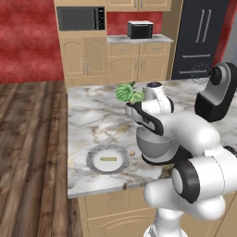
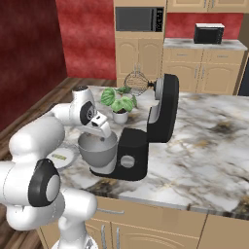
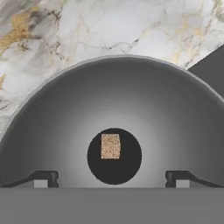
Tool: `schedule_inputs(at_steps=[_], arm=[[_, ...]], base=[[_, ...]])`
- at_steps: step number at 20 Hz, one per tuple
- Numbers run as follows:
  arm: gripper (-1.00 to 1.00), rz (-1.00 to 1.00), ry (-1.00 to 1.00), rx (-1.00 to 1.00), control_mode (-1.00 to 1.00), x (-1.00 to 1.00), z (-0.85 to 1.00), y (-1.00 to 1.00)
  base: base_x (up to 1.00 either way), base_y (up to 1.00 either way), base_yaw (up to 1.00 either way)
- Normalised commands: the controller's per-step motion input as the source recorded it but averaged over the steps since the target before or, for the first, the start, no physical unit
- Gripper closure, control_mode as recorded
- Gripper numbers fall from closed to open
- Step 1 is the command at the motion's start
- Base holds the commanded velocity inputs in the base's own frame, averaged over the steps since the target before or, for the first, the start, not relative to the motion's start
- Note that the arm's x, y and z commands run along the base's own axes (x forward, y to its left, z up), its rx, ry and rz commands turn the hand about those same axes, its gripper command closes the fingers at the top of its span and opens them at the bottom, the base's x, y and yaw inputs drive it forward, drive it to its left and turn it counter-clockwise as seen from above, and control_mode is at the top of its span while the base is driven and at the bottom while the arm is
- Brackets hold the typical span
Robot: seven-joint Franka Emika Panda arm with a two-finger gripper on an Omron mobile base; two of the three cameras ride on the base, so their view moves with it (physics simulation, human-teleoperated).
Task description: Add butter and sugar cubes to the stand mixer bowl and then turn on the stand mixer to begin making frosting.
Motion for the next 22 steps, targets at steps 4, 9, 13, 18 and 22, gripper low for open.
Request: schedule_inputs(at_steps=[4, 9, 13, 18, 22], arm=[[-1.0, 0.01, -0.02, 0.0, -1.0, -0.32, 0.94, 0.36], [-1.0, 0.05, 0.0, 0.0, -1.0, -0.24, 0.78, 0.53], [-1.0, 0.13, 0.0, 0.0, -1.0, -0.32, 0.59, 0.68], [-1.0, 0.14, 0.0, 0.0, -1.0, -0.37, 0.28, 0.7], [-1.0, 0.1, 0.0, 0.0, -1.0, -0.39, 0.0, 0.66]], base=[[0.0, 0.0, 0.0], [0.0, 0.0, 0.0], [0.0, 0.0, 0.0], [0.0, 0.0, 0.0], [0.0, 0.0, 0.0]])
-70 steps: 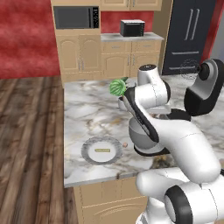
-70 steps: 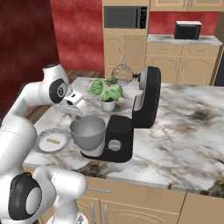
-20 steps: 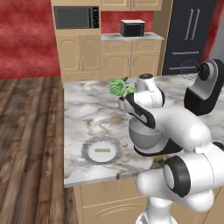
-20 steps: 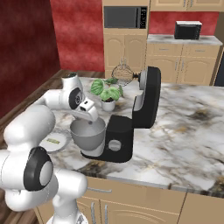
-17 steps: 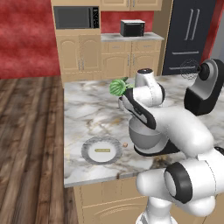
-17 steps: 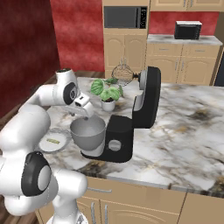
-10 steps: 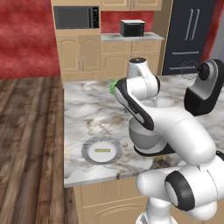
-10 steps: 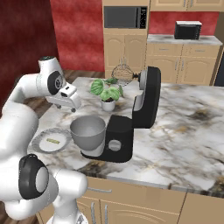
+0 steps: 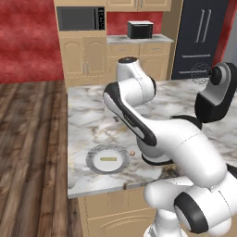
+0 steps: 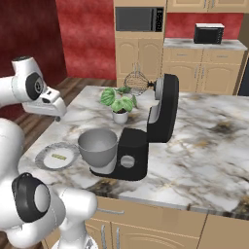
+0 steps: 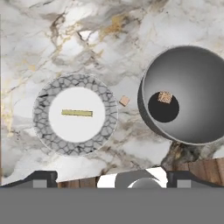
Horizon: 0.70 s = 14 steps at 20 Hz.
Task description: Add butter and sugar cubes to the stand mixer bowl and then turn on the stand mixer to begin making frosting.
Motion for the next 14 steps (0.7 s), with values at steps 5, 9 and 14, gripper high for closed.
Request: schedule_inputs(at_steps=[5, 9, 14], arm=[[-1.0, 0.13, 0.0, 0.0, -1.0, -0.15, -0.28, 0.38], [-1.0, 0.32, 0.0, 0.0, -1.0, 0.0, -0.24, 0.07], [-1.0, 0.54, 0.03, 0.01, -1.0, 0.08, -0.26, 0.05]], base=[[0.0, 0.0, 0.0], [0.0, 0.0, 0.0], [0.0, 0.0, 0.0]])
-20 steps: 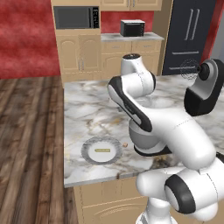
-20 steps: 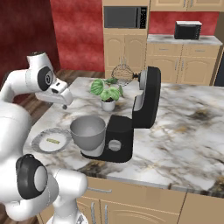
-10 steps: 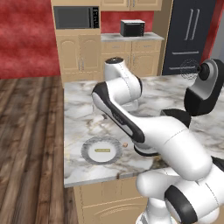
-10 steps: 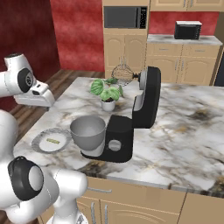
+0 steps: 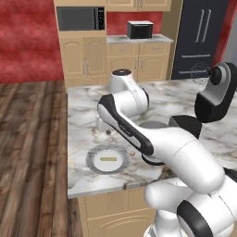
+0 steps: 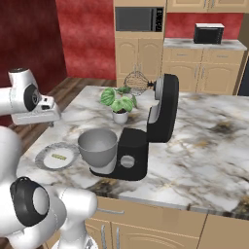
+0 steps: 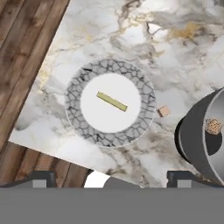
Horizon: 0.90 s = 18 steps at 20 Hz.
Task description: Add butter and sugar cubes to the stand mixer bowl and then turn on the stand mixer to begin making frosting.
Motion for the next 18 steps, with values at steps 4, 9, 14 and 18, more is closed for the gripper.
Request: schedule_inputs(at_steps=[4, 9, 14, 18], arm=[[-1.0, 0.59, 0.01, 0.02, -1.0, 0.07, -0.53, 0.0], [-1.0, 0.53, 0.0, 0.0, -1.0, 0.49, -0.81, 0.02], [-1.0, 0.4, 0.0, -0.01, -1.0, 0.8, -0.75, 0.07], [-1.0, 0.16, 0.0, -0.05, -1.0, 0.79, -0.55, 0.33]], base=[[0.0, 0.0, 0.0], [0.0, 0.0, 0.0], [0.0, 0.0, 0.0], [0.0, 0.0, 0.0]])
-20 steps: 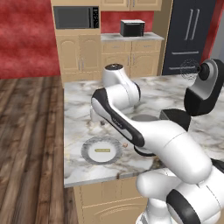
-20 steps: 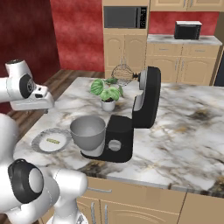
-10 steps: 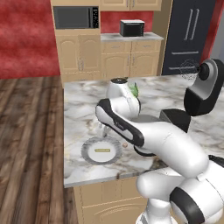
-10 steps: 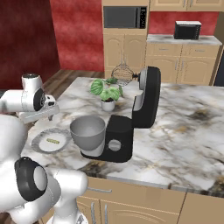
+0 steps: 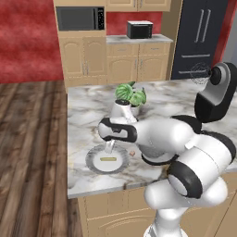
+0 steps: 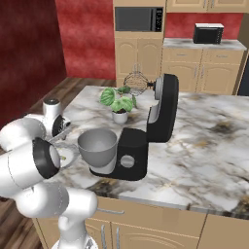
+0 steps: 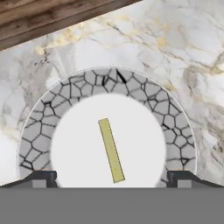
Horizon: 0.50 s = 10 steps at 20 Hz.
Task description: Add butter and sugar cubes to the stand mixer bowl and then turn on the stand mixer to begin making frosting.
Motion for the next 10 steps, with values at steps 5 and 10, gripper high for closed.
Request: schedule_inputs(at_steps=[5, 10], arm=[[-1.0, 0.03, 0.0, -0.12, -1.0, 0.24, -0.17, 0.52], [-1.0, 0.0, 0.0, -0.1, -1.0, 0.0, 0.0, 0.1]], base=[[0.0, 0.0, 0.0], [0.0, 0.0, 0.0]])
